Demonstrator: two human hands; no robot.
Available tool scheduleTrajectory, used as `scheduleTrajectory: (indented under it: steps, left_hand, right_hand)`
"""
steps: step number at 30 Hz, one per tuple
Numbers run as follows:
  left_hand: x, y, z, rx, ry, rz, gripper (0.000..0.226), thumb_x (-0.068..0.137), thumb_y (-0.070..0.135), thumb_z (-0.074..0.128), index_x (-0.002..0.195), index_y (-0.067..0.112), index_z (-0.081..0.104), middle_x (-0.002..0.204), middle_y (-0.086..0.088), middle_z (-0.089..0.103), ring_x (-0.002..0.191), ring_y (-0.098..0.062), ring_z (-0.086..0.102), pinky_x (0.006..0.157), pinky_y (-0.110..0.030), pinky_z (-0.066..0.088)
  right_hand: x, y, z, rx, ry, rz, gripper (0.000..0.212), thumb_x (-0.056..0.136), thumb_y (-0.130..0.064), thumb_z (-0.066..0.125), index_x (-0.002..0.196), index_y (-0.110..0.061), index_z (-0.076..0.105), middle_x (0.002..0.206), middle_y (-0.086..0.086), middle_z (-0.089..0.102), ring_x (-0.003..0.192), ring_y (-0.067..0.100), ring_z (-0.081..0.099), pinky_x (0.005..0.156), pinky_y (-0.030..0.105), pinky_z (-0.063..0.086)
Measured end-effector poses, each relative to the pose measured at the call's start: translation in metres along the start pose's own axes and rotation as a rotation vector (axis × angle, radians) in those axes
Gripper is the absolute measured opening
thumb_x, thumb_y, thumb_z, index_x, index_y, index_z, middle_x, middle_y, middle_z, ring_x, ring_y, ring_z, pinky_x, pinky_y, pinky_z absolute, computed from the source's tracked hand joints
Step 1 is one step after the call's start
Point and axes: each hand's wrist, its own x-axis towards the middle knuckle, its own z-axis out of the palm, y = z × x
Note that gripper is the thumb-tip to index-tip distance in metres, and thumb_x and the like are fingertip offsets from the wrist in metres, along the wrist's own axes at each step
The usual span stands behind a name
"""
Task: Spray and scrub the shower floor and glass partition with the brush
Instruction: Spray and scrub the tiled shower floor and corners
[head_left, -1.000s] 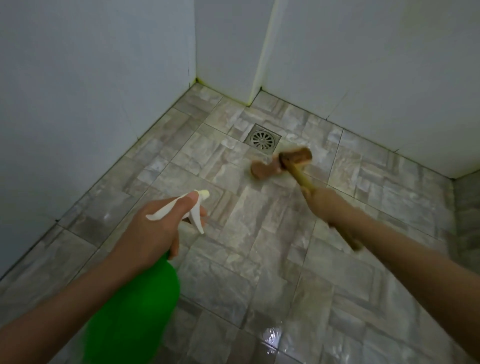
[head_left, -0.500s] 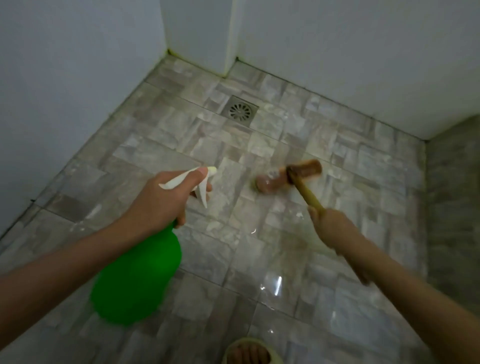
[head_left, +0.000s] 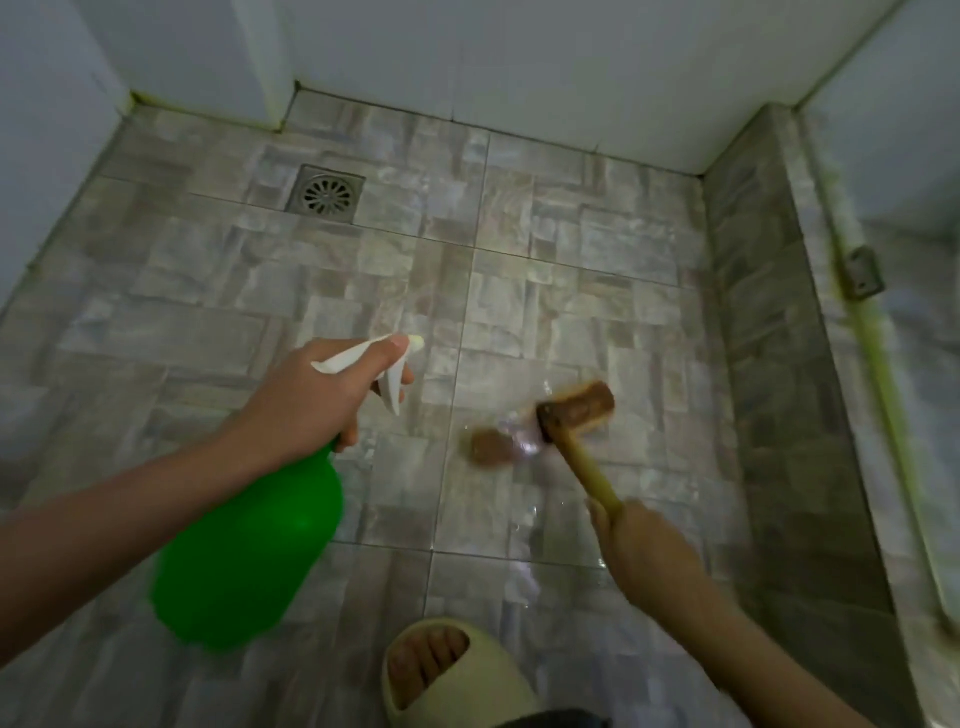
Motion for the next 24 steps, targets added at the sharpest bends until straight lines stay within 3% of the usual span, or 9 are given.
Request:
scheduleTrajectory:
  steps: [4,7,10,15,18,20,22,24]
  left_hand:
    - [0.007,0.015,0.027,-0.02,0.021,0.049,0.058,0.076,0.078,0.047,0.084,0.031,0.08,0.092,-0.015,0.078,0.038,-0.019,0.054,0.055,-0.031,0.049]
    - [0.008,0.027,0.043,-0.083,0.041,0.07,0.051,0.083,0.074,0.051,0.085,0.032,0.08,0.093,-0.005,0.079,0.038,-0.022,0.052,0.05,-0.031,0.047]
    - [0.011,0.032,0.055,-0.116,0.062,0.047,0.042,0.101,0.052,0.051,0.088,0.025,0.079,0.094,0.005,0.08,0.037,-0.021,0.049,0.043,-0.028,0.044]
    - [0.015,0.026,0.076,-0.109,-0.016,-0.001,0.048,0.099,0.057,0.051,0.085,0.022,0.081,0.094,0.004,0.08,0.044,-0.032,0.056,0.044,-0.029,0.045]
    - [0.014,0.025,0.091,-0.04,-0.058,0.009,0.046,0.101,0.054,0.051,0.079,0.024,0.079,0.091,-0.011,0.079,0.039,-0.022,0.052,0.044,-0.029,0.045]
    - [0.01,0.029,0.097,0.012,-0.067,0.038,0.048,0.1,0.054,0.051,0.076,0.023,0.079,0.089,-0.023,0.075,0.036,-0.016,0.051,0.043,-0.026,0.046]
    - [0.003,0.035,0.099,0.023,-0.067,0.055,0.052,0.096,0.057,0.051,0.074,0.018,0.078,0.076,-0.028,0.07,0.034,-0.01,0.048,0.042,-0.021,0.044]
    - [-0.004,0.038,0.101,-0.02,-0.033,0.044,0.059,0.087,0.062,0.051,0.074,0.01,0.077,0.054,-0.016,0.064,0.031,-0.005,0.044,0.04,-0.018,0.039]
  right_hand:
    - [0.074,-0.023,-0.025,0.144,0.097,-0.015,0.055,0.097,-0.053,0.031,0.102,-0.005,0.058,0.098,0.013,0.064,0.09,0.034,0.063,0.074,0.036,0.047]
    - [0.032,0.034,-0.003,0.127,0.076,0.058,0.054,0.096,-0.056,0.03,0.099,-0.01,0.058,0.091,0.009,0.065,0.084,0.029,0.064,0.075,0.038,0.052]
    - [-0.034,0.078,0.012,0.173,-0.038,0.191,0.052,0.093,-0.058,0.028,0.086,-0.015,0.057,0.078,0.004,0.064,0.07,0.022,0.064,0.07,0.039,0.056]
    - [0.044,0.073,-0.02,0.19,0.054,0.166,0.051,0.099,-0.047,0.029,0.089,-0.006,0.057,0.083,0.014,0.063,0.074,0.029,0.06,0.068,0.032,0.048]
    - [0.099,0.067,-0.057,0.231,0.087,0.145,0.054,0.101,-0.042,0.028,0.1,0.0,0.061,0.091,0.02,0.063,0.081,0.035,0.062,0.068,0.036,0.05]
    - [0.09,0.079,-0.058,0.242,0.085,0.156,0.049,0.101,-0.042,0.029,0.1,-0.002,0.059,0.097,0.021,0.063,0.086,0.036,0.062,0.067,0.035,0.047]
    - [0.053,0.099,-0.036,0.212,0.055,0.183,0.046,0.101,-0.043,0.031,0.089,-0.007,0.058,0.098,0.02,0.065,0.09,0.036,0.064,0.068,0.033,0.044]
    - [0.014,0.111,-0.013,0.218,0.023,0.233,0.046,0.1,-0.046,0.031,0.07,-0.016,0.049,0.093,0.018,0.068,0.087,0.033,0.066,0.07,0.033,0.048]
